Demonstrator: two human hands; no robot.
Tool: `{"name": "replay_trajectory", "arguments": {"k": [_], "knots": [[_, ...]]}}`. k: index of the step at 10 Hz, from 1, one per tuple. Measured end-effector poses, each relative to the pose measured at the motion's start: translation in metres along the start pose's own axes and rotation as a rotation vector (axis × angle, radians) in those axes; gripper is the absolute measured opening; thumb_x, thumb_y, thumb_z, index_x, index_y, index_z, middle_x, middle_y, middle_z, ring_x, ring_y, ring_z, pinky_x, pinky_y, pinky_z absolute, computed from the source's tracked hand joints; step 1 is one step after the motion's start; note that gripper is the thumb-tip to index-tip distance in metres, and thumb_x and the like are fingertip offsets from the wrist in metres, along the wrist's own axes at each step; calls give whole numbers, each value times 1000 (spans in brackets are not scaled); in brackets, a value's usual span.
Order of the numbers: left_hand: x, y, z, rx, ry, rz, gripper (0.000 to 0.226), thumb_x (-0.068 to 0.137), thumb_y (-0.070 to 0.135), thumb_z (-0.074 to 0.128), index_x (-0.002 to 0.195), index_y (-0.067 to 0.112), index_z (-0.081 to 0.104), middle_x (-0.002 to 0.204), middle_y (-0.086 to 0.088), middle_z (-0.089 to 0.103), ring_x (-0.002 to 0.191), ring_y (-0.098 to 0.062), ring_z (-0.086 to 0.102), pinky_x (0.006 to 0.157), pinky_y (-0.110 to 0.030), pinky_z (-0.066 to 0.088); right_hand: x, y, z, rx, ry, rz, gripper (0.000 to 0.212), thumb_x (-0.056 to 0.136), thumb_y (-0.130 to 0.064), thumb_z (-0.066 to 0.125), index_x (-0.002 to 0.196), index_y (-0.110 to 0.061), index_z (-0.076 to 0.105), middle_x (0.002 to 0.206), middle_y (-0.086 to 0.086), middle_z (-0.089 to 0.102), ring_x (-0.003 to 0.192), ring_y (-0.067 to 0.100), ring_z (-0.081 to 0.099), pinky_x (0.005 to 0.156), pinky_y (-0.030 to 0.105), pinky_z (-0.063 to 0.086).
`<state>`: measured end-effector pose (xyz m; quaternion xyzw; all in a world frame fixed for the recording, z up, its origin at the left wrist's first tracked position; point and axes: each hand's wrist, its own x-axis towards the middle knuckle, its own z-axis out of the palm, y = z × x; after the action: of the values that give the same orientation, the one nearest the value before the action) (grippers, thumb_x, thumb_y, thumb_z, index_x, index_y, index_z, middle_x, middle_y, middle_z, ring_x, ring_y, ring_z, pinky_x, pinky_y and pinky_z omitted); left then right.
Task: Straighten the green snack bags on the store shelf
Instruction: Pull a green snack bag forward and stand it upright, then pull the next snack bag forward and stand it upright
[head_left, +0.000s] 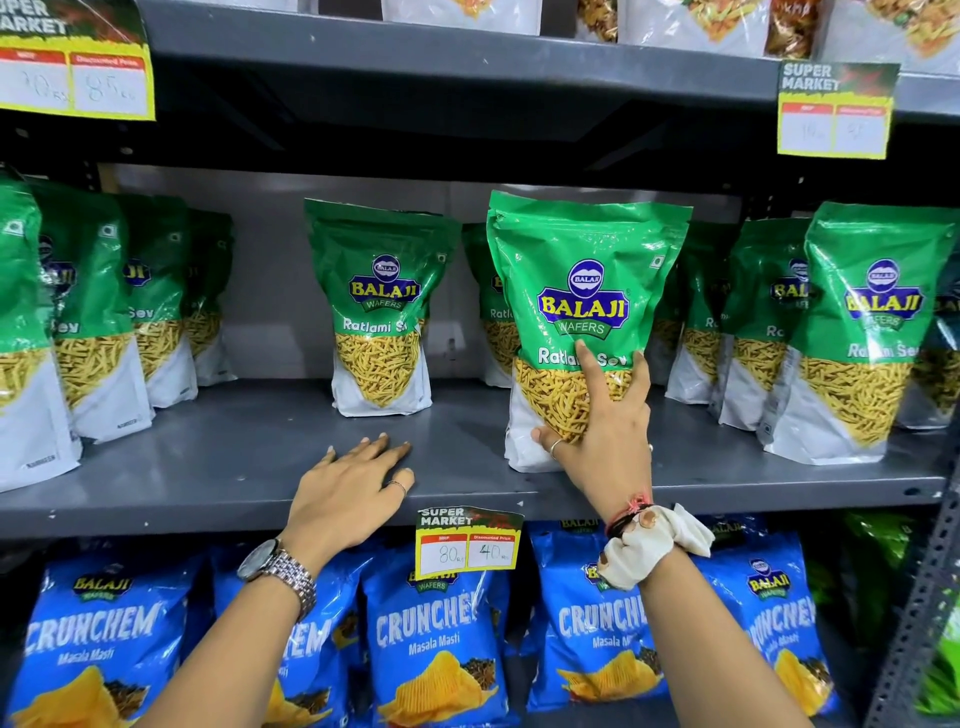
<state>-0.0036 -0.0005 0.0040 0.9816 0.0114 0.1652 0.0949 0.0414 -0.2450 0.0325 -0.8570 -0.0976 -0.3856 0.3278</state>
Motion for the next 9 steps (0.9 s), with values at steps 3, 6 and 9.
{"name": "replay_trajectory", "arguments": {"k": [3,6,9], "knots": [[-1,1,1,-7,48,1,47,95,44,28,142,36,32,156,9,26,144,-11,22,118,-39,15,-4,2,4,6,28,2,93,72,-34,80,145,-43,24,159,11,0,129,39,36,86,55,49],[-23,-47,-15,-52,140,-89,42,96,31,31,136,32,44,151,9,37,142,-9,26,118,-42,17,-14,-39,22,278,375,-339,40,83,-19,64,121,-9,57,145,15,42,142,33,26,117,37,21],[-29,-135,-40,-61,110,-133,41,96,31,34,135,35,44,152,9,36,142,-10,25,118,-46,18,22,-130,102,294,62,-350,57,76,-23,63,128,-6,50,144,18,40,137,36,32,112,45,31]]}}
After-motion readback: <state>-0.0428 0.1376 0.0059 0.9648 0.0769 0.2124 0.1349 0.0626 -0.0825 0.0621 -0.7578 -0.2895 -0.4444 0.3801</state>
